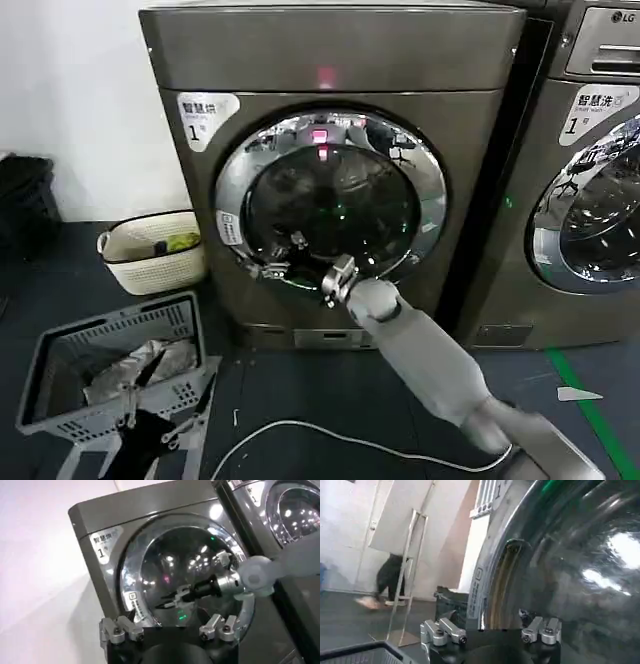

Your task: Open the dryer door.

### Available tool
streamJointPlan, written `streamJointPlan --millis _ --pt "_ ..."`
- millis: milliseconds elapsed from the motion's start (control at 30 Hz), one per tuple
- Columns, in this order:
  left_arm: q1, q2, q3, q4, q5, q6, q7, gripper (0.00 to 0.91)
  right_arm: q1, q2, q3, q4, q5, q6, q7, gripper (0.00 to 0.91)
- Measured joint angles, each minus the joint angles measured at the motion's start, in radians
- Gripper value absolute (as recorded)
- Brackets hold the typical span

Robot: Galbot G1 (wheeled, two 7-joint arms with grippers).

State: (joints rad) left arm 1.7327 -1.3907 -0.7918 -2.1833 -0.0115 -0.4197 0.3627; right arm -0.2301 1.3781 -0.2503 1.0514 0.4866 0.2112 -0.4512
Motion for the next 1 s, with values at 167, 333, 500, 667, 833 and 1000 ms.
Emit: streamJointPlan --millis 167,333,500,667,833,1000 --pt "0.008 -0.004 -0.004 -0.006 0.0 -0.002 0.0 0.907 0.031 0.041 -0.006 -0.064 -0.01 0.012 -0.014 0.907" --pt "0.016 -0.007 -0.01 -0.009 0.0 -0.006 0.0 0.907 0.05 0.07 -0.009 -0.116 -0.014 0.019 -0.022 0.907" --pt "0.023 -0.017 -0.01 -0.011 0.0 -0.012 0.0 0.907 0.064 0.081 -0.01 -0.151 -0.015 0.021 -0.03 0.907" --pt "0.028 -0.023 -0.009 -0.023 0.003 -0.013 0.0 0.907 0.082 0.096 -0.017 -0.174 -0.014 0.022 -0.038 0.907" --pt "0.028 -0.029 -0.01 -0.027 0.004 -0.011 0.0 0.907 0.092 0.11 -0.034 -0.183 -0.011 0.018 -0.042 0.907" --pt "0.026 -0.039 -0.009 -0.027 0.007 -0.011 0.0 0.907 0.108 0.125 -0.042 -0.211 -0.011 0.021 -0.066 0.907"
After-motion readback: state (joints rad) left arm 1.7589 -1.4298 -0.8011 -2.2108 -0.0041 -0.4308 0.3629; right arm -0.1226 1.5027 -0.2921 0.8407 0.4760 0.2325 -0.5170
